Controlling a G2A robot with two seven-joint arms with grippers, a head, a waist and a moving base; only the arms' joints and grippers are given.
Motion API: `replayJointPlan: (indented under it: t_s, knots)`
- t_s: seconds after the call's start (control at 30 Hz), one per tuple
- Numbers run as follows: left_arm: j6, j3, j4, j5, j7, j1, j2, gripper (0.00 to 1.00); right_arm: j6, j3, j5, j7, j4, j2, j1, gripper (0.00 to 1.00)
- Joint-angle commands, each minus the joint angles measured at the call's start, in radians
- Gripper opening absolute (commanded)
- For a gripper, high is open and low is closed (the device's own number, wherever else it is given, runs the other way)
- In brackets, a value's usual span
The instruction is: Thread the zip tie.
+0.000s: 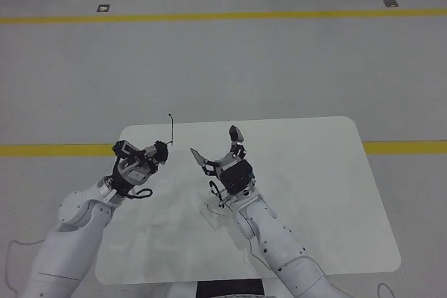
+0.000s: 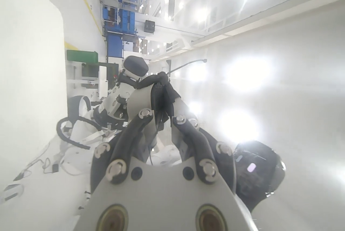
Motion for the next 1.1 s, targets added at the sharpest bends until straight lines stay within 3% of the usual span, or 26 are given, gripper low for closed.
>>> replayJointPlan:
  t_s: [0.0, 0.3, 0.37, 0.53, 0.63, 0.8, 0.87, 1.07]
  knots:
    - [0.028, -0.008, 0.007, -0.016, -0.03, -0.003, 0.002, 0.0, -0.002, -0.001, 0.0, -0.001, 0.0, 0.0, 0.0, 1.0]
    - [0.023, -0.013, 0.013, 0.006, -0.036, -0.005, 0.003, 0.0, -0.002, -0.001, 0.0, -0.001, 0.0, 0.0, 0.0, 1.0]
    - [0.036, -0.006, 0.016, -0.027, -0.014, -0.004, 0.0, 0.0, -0.002, -0.002, -0.014, 0.006, -0.002, 0.001, 0.003, 1.0]
    - [0.113, 0.005, 0.024, -0.175, -0.02, 0.005, -0.008, 0.0, 0.05, -0.128, -0.014, 0.032, 0.064, 0.064, 0.106, 1.0]
    - [0.155, 0.008, 0.027, -0.237, -0.026, 0.009, -0.012, 0.0, 0.083, -0.19, -0.014, 0.04, 0.076, 0.092, 0.137, 1.0]
    - [0.194, 0.019, 0.036, -0.334, -0.026, 0.009, -0.02, 0.0, 0.144, -0.268, -0.014, 0.045, 0.095, 0.127, 0.19, 1.0]
    - [0.201, 0.018, 0.034, -0.327, -0.041, 0.006, -0.02, 0.0, 0.175, -0.281, -0.014, 0.027, 0.094, 0.137, 0.205, 1.0]
    - [0.201, 0.018, 0.034, -0.327, -0.041, 0.006, -0.02, 0.0, 0.175, -0.281, -0.014, 0.027, 0.094, 0.137, 0.205, 1.0]
